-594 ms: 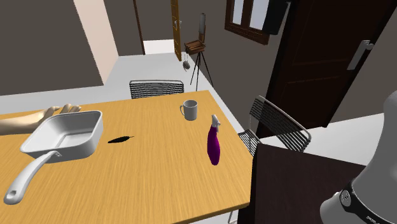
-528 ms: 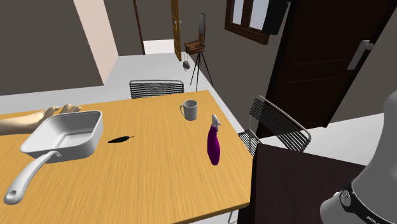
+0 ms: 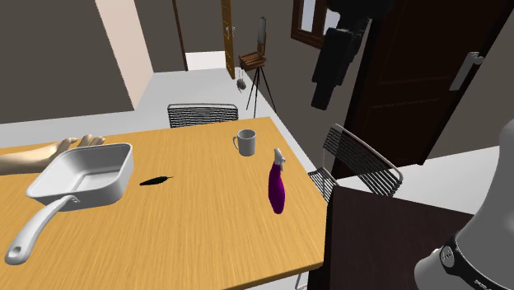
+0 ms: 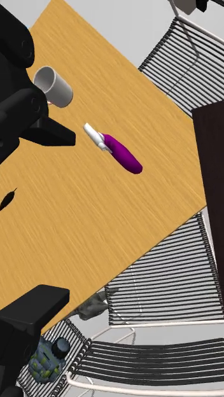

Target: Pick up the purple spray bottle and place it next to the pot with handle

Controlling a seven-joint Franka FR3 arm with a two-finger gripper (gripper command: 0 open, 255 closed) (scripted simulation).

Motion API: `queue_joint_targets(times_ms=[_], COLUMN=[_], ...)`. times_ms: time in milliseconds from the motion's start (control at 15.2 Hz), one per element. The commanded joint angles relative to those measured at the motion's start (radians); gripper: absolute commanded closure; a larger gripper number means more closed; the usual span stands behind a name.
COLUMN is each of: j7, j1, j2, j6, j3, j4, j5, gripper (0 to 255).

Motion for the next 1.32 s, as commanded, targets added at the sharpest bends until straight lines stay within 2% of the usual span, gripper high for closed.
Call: queue_joint_targets(times_ms=[0,462,858,1056,1254], j7=[0.023,0.107,0.202,0.272,0.386], j1=[-0.013,-0.075,-0.160,-0.231,-0.352], j2=[-0.004,0.075,0.252,0.383,0.537], j6=[0.080,0.384,0.693,0.861,1.028], j3=[0.001,0.003,0.022,0.051,0.117], j4=[-0.073,-0.266,-0.369,-0.391,-0.390], j5=[-0.008,-0.048,-0.109,-0.166,-0.280], gripper=[0,0,0,0,0])
